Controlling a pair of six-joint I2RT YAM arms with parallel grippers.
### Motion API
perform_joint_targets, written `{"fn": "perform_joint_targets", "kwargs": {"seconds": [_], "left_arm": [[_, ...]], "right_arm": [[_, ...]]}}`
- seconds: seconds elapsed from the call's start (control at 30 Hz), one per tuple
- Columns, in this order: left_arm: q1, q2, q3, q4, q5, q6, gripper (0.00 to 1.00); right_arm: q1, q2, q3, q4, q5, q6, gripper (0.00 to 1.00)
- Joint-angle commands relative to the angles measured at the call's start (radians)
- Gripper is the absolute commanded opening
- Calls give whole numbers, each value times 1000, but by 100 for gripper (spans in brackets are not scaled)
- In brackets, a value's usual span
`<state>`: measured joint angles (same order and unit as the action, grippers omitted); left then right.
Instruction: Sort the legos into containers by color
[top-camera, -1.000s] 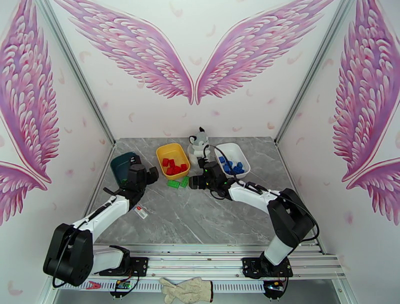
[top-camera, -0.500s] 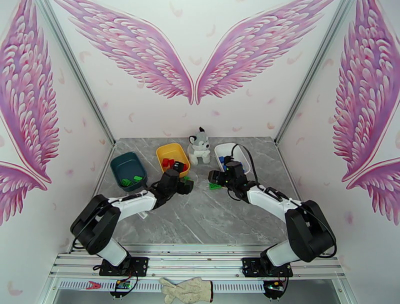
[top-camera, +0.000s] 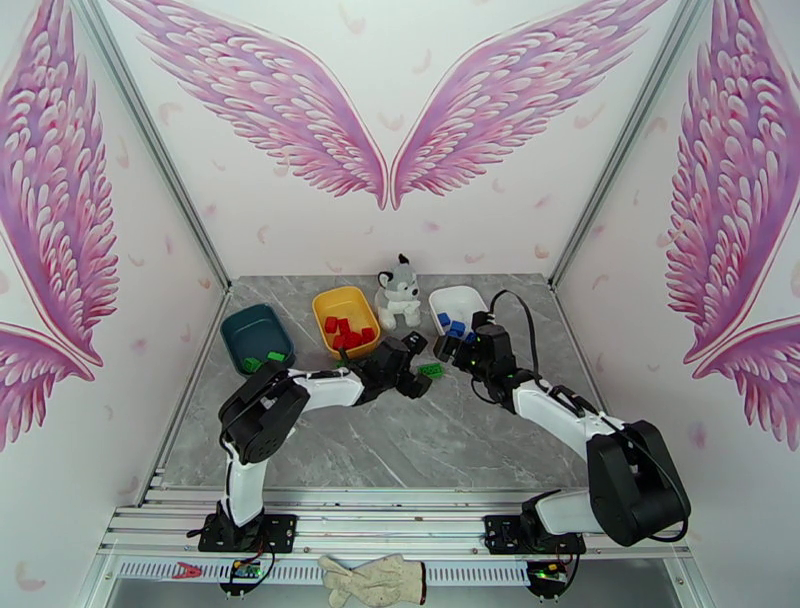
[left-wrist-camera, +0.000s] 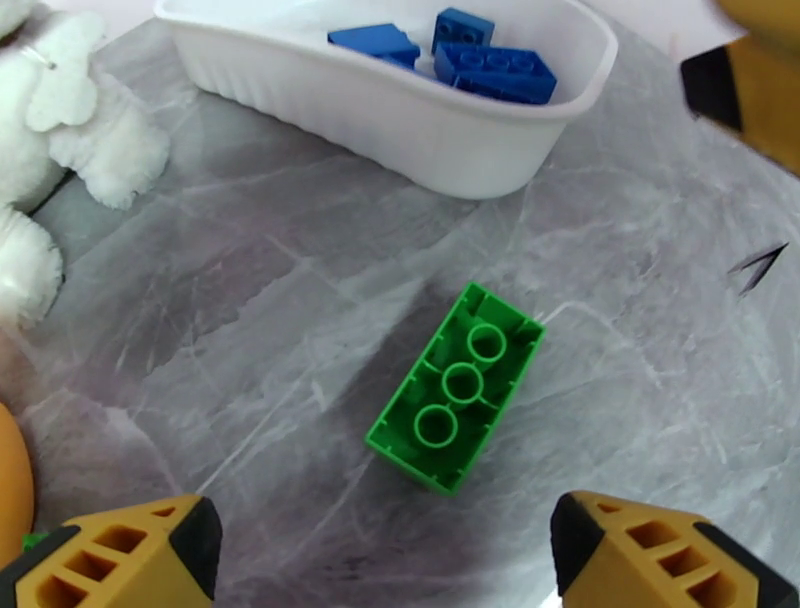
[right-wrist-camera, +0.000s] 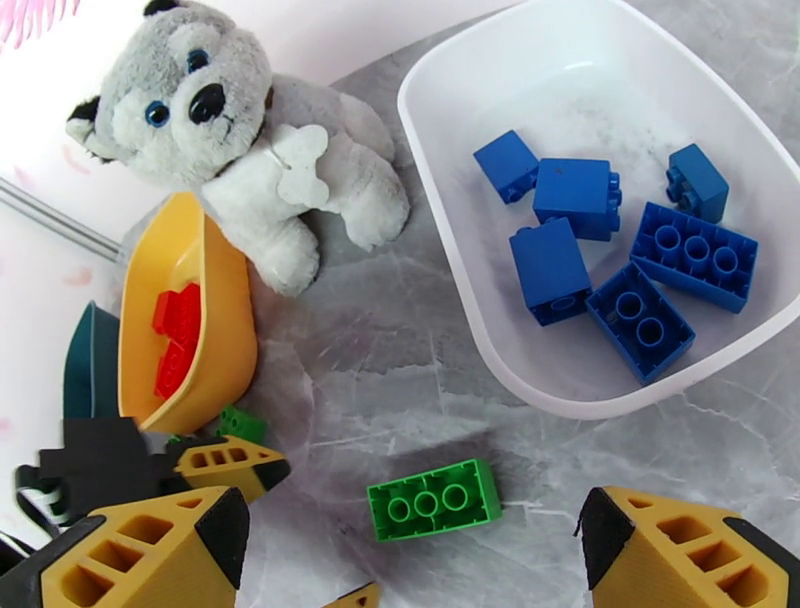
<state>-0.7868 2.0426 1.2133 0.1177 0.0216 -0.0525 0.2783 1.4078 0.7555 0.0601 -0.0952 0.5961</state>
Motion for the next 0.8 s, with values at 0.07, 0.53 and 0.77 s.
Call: {"fn": "perform_joint_targets", "kwargs": {"seconds": [0.07, 0.53, 0.77], "left_arm": [[-18, 83, 113, -76, 10, 53, 91], [-35, 209, 286, -156, -40, 62, 54], [-38, 192, 247, -128, -55, 53, 37]], "right_arm": [[-29, -10, -27, 42, -48, 34, 94], [-64, -15, -46, 64, -77, 46, 94], [-69, -16, -49, 72, -86, 49, 94]]}}
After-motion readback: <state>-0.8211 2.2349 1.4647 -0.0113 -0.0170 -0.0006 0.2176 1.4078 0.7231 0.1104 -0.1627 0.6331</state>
